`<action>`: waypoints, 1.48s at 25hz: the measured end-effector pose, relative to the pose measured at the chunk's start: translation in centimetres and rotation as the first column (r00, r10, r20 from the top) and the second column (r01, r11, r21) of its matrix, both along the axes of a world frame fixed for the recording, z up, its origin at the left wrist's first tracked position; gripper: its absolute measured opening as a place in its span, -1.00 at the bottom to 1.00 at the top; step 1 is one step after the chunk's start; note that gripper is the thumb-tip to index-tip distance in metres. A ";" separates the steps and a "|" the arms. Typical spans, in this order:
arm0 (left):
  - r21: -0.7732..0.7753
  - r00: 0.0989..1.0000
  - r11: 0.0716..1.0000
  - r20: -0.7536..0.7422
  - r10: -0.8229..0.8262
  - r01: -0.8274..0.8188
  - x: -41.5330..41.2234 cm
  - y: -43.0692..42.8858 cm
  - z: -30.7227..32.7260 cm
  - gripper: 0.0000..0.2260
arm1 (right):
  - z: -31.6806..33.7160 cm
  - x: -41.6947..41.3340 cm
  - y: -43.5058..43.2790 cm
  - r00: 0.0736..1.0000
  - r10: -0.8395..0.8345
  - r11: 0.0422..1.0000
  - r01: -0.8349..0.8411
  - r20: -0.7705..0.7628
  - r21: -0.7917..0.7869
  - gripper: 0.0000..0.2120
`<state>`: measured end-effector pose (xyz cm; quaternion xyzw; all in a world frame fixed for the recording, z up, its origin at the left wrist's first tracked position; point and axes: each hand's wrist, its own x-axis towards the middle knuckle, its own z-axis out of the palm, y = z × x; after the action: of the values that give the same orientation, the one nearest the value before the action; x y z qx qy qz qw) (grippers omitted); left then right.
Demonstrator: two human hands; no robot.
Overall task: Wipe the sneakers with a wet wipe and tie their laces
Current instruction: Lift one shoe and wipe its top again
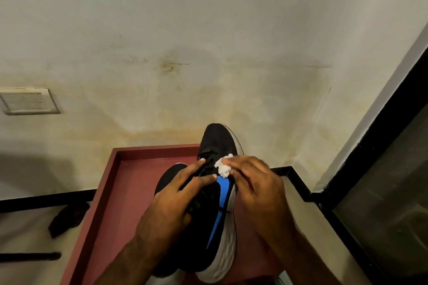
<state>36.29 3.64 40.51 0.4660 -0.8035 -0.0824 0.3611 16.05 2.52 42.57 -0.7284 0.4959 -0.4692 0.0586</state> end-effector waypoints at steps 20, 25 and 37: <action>0.013 0.988 0.993 0.099 -0.118 0.117 -0.3 0.8 -0.5 -0.22 | 0.0 -2.2 -0.6 0.956 -0.041 0.999 0.037 -0.291 -0.020 -0.75; 0.048 0.969 0.979 0.138 -0.205 0.200 -1.5 1.6 -0.7 -0.26 | 1.5 -5.4 -3.6 0.964 -0.203 0.959 0.161 0.171 0.231 -0.81; 0.027 0.987 0.993 0.110 -0.118 0.115 -0.3 1.0 -0.1 -0.25 | 1.4 -4.8 -0.3 0.982 0.100 0.957 -0.139 0.158 0.254 -0.84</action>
<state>35.99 4.61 40.41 0.4257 -0.8474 -0.0854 0.3056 11.23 2.23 43.95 -0.7072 0.5034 -0.4456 0.2190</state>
